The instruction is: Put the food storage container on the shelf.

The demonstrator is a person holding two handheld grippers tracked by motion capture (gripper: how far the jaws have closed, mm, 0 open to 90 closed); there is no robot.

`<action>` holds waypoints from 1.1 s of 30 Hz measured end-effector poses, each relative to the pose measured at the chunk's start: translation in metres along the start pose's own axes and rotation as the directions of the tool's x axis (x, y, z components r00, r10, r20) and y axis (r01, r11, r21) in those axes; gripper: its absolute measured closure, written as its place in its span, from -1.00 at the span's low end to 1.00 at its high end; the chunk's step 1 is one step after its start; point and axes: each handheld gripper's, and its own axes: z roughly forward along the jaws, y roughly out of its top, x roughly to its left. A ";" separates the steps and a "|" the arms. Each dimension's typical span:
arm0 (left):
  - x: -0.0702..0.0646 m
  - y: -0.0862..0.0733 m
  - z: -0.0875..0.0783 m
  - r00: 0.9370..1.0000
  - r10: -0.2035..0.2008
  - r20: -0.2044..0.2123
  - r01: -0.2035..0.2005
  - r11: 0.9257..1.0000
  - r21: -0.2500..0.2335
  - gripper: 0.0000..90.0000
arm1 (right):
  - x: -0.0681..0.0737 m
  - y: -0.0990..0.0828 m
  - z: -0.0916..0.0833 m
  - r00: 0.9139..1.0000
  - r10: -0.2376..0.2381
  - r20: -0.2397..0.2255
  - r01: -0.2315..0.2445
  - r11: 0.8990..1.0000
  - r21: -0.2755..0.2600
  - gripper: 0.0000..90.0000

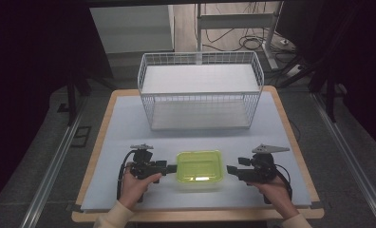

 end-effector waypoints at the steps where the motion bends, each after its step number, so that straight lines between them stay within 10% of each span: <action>1: 0.000 0.002 0.001 1.000 -0.005 -0.002 0.005 1.000 -0.005 -0.20 | -0.001 0.003 0.005 1.000 0.018 -0.015 -0.018 1.000 0.013 -0.25; 12: 0.006 0.014 0.013 0.999 -0.040 0.030 0.039 0.999 0.037 -0.17 | -0.006 0.030 0.032 0.987 0.147 -0.063 -0.143 0.988 0.062 -0.12; 25: 0.012 0.005 0.017 0.991 -0.101 0.087 0.096 0.994 0.058 -0.04 | -0.011 0.008 0.037 0.972 0.212 -0.099 -0.199 0.971 0.129 0.02; 33: 0.005 0.003 0.024 0.992 -0.073 0.104 0.062 0.993 0.097 0.45 | -0.011 0.007 0.046 0.952 0.260 -0.163 -0.232 0.957 0.173 0.42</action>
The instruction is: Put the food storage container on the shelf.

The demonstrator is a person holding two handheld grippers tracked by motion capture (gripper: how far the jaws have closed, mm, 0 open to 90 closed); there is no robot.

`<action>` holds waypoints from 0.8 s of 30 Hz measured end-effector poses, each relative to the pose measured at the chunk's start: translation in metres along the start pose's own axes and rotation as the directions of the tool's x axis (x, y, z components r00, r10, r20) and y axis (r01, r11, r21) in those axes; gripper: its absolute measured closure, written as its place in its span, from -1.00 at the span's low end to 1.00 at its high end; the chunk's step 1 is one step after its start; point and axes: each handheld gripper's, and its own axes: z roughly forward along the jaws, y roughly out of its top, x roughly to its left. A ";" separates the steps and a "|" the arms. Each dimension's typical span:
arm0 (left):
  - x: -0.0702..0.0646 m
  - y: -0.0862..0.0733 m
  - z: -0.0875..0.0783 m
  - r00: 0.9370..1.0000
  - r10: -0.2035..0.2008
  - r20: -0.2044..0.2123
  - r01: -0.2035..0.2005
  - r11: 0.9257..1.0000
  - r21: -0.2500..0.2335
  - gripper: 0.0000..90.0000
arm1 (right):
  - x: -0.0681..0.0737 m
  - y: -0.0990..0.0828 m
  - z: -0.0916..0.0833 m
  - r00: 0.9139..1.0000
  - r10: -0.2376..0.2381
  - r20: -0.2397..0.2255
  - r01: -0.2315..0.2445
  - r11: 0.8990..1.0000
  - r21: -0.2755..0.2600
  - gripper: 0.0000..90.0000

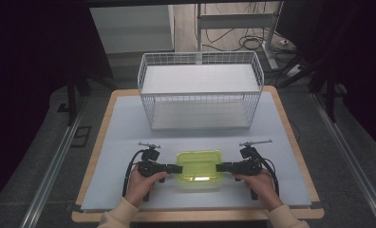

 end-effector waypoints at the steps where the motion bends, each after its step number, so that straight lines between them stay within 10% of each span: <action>1: -0.001 0.000 0.000 1.000 -0.002 0.000 0.002 1.000 -0.003 0.50 | 0.000 -0.001 0.001 1.000 0.010 0.000 -0.010 1.000 0.003 0.50; 24: -0.018 -0.001 -0.024 0.999 0.048 0.005 -0.048 0.994 -0.099 0.79 | 0.024 0.001 -0.024 0.999 -0.017 -0.028 0.013 0.994 -0.113 0.80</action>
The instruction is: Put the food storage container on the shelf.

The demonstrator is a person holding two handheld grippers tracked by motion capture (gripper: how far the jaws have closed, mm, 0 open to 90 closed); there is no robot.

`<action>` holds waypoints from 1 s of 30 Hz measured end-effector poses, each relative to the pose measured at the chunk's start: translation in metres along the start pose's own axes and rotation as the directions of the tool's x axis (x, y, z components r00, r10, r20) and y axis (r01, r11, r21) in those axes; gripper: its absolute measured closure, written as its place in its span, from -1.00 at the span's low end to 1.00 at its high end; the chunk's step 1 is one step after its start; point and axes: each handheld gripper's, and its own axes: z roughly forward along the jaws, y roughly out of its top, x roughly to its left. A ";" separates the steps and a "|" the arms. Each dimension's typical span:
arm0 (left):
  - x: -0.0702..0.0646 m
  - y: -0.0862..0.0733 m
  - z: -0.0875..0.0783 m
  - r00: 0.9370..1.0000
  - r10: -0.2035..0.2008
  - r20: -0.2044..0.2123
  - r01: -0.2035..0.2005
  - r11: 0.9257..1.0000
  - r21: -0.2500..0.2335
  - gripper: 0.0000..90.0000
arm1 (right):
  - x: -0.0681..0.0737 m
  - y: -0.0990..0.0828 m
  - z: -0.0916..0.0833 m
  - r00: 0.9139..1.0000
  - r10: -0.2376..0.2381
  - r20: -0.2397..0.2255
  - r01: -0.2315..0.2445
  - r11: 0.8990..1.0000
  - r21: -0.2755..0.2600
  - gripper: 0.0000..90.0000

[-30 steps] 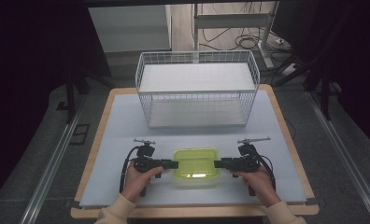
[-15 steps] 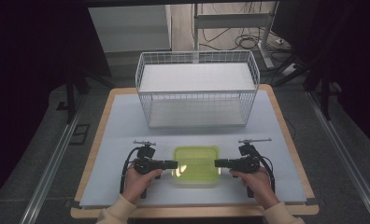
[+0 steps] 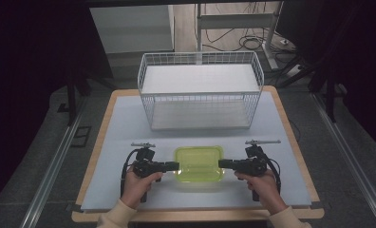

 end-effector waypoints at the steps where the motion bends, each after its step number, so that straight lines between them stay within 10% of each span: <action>1: -0.001 0.000 -0.001 1.000 0.003 -0.001 -0.003 1.000 -0.003 0.79 | 0.001 0.000 -0.001 1.000 -0.004 -0.001 0.004 1.000 -0.001 0.80; 30: -0.038 0.044 -0.040 0.996 0.079 -0.032 -0.081 0.994 -0.077 0.79 | 0.040 0.042 -0.025 0.994 -0.111 0.010 0.111 0.990 -0.089 0.79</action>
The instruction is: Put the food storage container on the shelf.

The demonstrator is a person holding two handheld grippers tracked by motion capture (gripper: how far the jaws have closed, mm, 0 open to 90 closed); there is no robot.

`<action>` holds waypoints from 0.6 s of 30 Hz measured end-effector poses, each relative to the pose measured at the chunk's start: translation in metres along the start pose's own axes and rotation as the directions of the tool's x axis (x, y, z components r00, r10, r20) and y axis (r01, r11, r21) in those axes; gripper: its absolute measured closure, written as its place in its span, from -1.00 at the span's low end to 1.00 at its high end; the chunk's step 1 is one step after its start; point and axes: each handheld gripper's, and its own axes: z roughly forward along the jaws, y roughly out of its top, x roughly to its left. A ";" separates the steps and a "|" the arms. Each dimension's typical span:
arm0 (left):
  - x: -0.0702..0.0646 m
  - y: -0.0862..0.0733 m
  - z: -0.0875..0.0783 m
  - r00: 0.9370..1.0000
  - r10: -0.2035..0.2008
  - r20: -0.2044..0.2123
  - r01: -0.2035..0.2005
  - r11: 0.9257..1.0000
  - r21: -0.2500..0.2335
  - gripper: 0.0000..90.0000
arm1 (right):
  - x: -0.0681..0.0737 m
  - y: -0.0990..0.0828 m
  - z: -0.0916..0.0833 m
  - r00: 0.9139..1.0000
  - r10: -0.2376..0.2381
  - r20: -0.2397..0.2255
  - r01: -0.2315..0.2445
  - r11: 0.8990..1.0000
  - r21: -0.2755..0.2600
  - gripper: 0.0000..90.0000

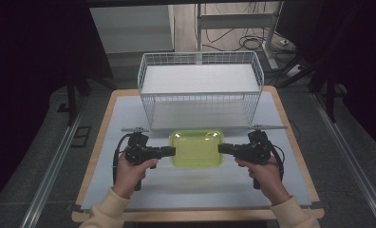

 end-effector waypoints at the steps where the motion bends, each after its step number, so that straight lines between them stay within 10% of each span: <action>1: -0.001 0.003 -0.001 1.000 0.005 -0.001 -0.005 1.000 -0.001 0.79 | 0.001 0.003 -0.001 1.000 -0.003 0.000 0.003 1.000 -0.005 0.79; 18: -0.011 0.045 -0.012 0.999 0.038 0.020 -0.037 0.999 -0.033 0.79 | 0.007 0.047 -0.014 0.999 -0.041 -0.007 0.041 0.998 -0.038 0.79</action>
